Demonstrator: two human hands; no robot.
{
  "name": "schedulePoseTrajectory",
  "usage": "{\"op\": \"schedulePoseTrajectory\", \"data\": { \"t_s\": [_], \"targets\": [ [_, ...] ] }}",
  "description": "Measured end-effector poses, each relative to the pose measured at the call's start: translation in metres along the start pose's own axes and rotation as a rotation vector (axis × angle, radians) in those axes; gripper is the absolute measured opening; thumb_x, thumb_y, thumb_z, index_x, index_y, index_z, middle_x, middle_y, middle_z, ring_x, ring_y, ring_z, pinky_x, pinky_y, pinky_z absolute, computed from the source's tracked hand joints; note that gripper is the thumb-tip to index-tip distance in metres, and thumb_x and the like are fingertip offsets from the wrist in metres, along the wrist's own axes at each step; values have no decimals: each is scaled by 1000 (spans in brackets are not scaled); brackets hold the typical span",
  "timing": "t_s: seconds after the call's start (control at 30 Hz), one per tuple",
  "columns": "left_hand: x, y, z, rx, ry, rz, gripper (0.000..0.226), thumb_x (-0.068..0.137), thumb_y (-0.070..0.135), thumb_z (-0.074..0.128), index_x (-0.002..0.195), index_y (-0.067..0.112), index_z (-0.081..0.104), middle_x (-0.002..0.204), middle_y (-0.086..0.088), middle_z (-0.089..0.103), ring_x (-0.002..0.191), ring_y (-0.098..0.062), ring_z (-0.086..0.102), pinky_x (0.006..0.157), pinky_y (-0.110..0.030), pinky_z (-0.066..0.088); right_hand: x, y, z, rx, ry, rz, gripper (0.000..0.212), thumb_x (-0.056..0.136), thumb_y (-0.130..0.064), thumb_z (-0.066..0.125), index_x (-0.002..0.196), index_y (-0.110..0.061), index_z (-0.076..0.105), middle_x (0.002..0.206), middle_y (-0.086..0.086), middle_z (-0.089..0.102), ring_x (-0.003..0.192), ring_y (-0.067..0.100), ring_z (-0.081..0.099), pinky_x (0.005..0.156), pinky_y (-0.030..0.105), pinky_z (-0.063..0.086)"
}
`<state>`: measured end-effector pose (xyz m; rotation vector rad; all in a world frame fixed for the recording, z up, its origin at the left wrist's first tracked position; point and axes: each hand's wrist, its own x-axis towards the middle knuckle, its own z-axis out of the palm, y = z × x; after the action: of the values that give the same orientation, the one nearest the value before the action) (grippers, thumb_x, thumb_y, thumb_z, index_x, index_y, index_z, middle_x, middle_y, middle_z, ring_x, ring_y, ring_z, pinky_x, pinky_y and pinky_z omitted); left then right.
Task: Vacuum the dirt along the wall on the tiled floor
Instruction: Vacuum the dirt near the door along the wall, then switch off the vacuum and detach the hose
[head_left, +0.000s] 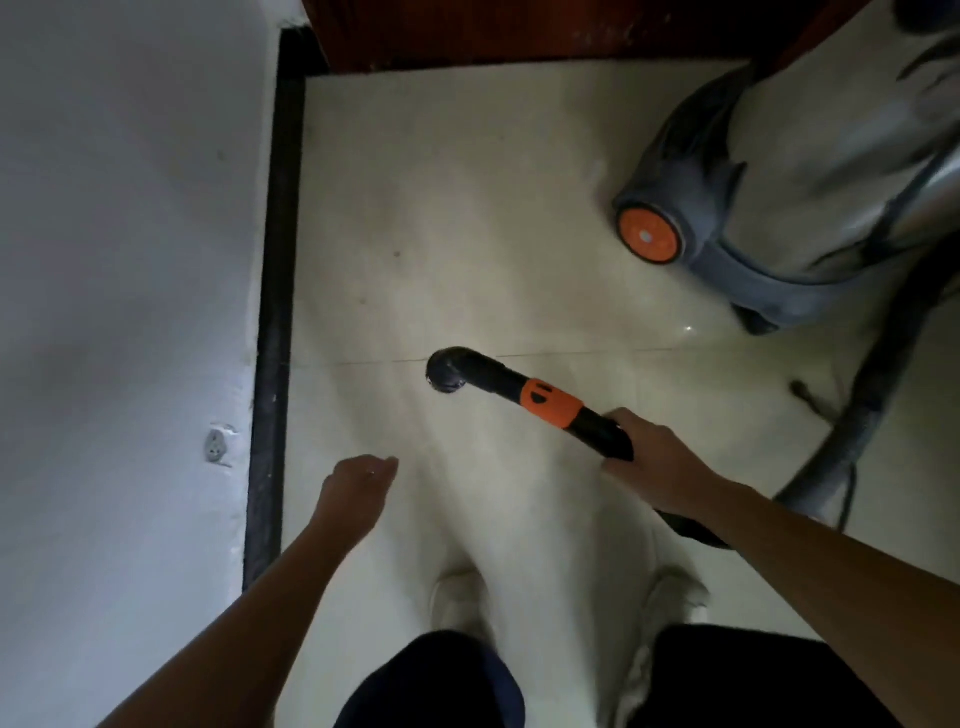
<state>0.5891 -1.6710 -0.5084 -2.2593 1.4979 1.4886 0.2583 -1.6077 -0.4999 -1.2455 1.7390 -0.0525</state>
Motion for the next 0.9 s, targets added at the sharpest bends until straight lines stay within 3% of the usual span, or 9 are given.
{"op": "schedulePoseTrajectory", "data": {
  "t_s": [0.17, 0.33, 0.43, 0.53, 0.63, 0.77, 0.9],
  "targets": [
    [-89, 124, -19, -381, -116, -109, 48, 97, 55, 41, 105, 14, 65, 98, -2, 70, 95, -16, 63, 92, -35, 45, -74, -68, -52, 163, 58, -146, 48, 86, -11, 70, 132, -13, 57, 102, 6, 70, 90, 24, 68, 76, 30, 50],
    [-161, 254, -22, -763, -1, -208, 34, 96, 52, 46, 93, 21, 58, 95, -3, 65, 98, -22, 62, 88, -40, 49, -141, -114, -121, 231, 55, -195, 51, 80, -32, 62, 130, -23, 57, 107, -1, 71, 96, 18, 67, 84, 35, 52],
    [-199, 331, -13, -885, -64, -235, 36, 95, 53, 49, 94, 18, 56, 87, -10, 70, 93, -31, 68, 86, -43, 52, -174, -110, -175, 319, 99, -154, 45, 80, -34, 63, 124, -25, 59, 98, -2, 70, 88, 18, 66, 78, 36, 51],
    [-231, 400, 0, -891, -139, -223, 39, 94, 52, 50, 97, 14, 52, 87, -18, 66, 76, -35, 69, 83, -48, 54, -205, -85, -231, 384, 166, -60, 47, 81, -53, 66, 121, -29, 62, 103, -8, 70, 93, 11, 65, 83, 34, 51],
    [-245, 462, 7, -842, -150, -143, 42, 93, 52, 53, 96, 11, 48, 66, -15, 61, 53, -30, 63, 77, -47, 55, -230, -55, -287, 430, 254, 117, 61, 77, -71, 62, 125, -35, 61, 111, -18, 65, 107, 0, 61, 91, 25, 48],
    [-245, 538, 6, -683, -159, -40, 47, 87, 55, 61, 92, 10, 47, 59, -16, 51, 52, -31, 54, 70, -50, 54, -234, -29, -352, 566, 497, 266, 43, 85, -56, 67, 116, -26, 67, 97, -15, 69, 90, 3, 65, 83, 23, 50],
    [-244, 608, 3, -506, -156, 136, 36, 87, 35, 68, 73, 12, 44, 52, -8, 39, 46, -26, 42, 50, -37, 48, -215, -38, -414, 804, 637, 342, 28, 89, -45, 66, 107, -24, 68, 87, -11, 68, 88, 14, 66, 74, 28, 50]
  ]
}}
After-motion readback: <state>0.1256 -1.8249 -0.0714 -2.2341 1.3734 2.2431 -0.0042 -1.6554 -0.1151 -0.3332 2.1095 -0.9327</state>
